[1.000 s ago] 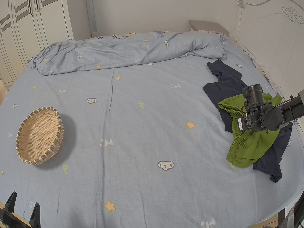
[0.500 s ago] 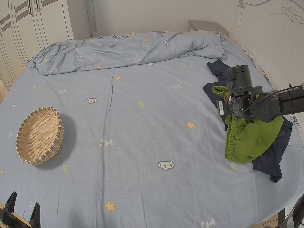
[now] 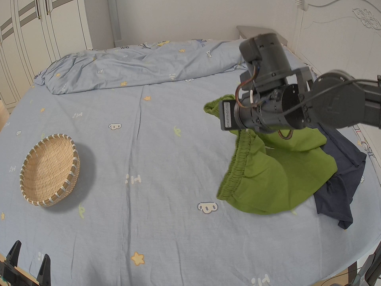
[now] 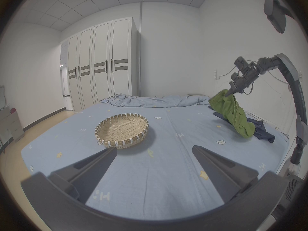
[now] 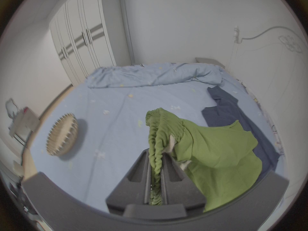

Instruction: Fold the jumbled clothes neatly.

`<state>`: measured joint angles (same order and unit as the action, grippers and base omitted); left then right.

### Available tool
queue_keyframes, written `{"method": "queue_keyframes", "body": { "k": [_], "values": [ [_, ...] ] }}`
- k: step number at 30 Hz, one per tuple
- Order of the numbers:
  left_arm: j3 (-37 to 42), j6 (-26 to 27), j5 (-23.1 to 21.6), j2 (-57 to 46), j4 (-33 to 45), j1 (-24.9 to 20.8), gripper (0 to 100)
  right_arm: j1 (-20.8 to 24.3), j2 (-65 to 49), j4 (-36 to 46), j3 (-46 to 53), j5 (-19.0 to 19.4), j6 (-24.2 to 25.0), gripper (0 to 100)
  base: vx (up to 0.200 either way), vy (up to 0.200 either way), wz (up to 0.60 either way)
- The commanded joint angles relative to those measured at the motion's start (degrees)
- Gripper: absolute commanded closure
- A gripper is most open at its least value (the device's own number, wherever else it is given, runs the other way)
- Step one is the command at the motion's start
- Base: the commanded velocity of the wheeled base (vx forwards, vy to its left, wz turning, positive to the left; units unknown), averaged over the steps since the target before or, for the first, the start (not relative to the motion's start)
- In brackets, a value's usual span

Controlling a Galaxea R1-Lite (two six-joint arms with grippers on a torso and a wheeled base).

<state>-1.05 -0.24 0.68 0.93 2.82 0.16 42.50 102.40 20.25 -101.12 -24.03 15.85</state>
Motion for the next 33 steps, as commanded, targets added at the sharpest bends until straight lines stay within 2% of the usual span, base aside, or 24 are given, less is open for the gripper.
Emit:
{"method": "queue_keyframes", "body": {
  "k": [1, 5, 8, 14, 24, 25, 33],
  "values": [
    [-0.01, -0.02, 0.02, -0.93, 0.00, 0.02, 0, 3.29, 3.07, 3.31, -10.41, 2.76, 5.51, 100, 0.000, 0.000, 0.00],
    [-0.01, -0.02, 0.02, -0.93, 0.00, 0.02, 0, 6.55, 2.98, 3.48, -11.91, 3.81, 9.03, 100, 0.000, 0.000, 0.00],
    [-0.01, -0.02, 0.02, -0.93, 0.00, 0.02, 0, 8.48, 2.80, 3.39, -11.91, 3.81, 9.29, 100, 0.000, 0.000, 0.00],
    [-0.01, -0.02, 0.02, -0.93, 0.00, 0.02, 0, 8.57, 3.42, 3.04, -11.99, 3.99, 9.38, 100, 0.000, 0.000, 0.00],
    [-0.01, -0.02, 0.02, -0.93, 0.00, 0.02, 0, 8.04, 11.15, 2.69, -13.40, 5.48, 10.52, 100, 0.000, 0.000, 0.00],
    [-0.01, -0.02, 0.02, -0.93, 0.00, 0.02, 0, 8.04, 11.68, 2.69, -13.47, 5.48, 10.61, 0, 0.000, 0.000, 0.00],
    [-0.01, -0.02, 0.02, -0.84, 0.00, 0.02, 0, 8.48, 14.05, 2.87, -13.47, 5.48, 10.43, 0, 0.000, 0.000, 0.00]
  ]
}}
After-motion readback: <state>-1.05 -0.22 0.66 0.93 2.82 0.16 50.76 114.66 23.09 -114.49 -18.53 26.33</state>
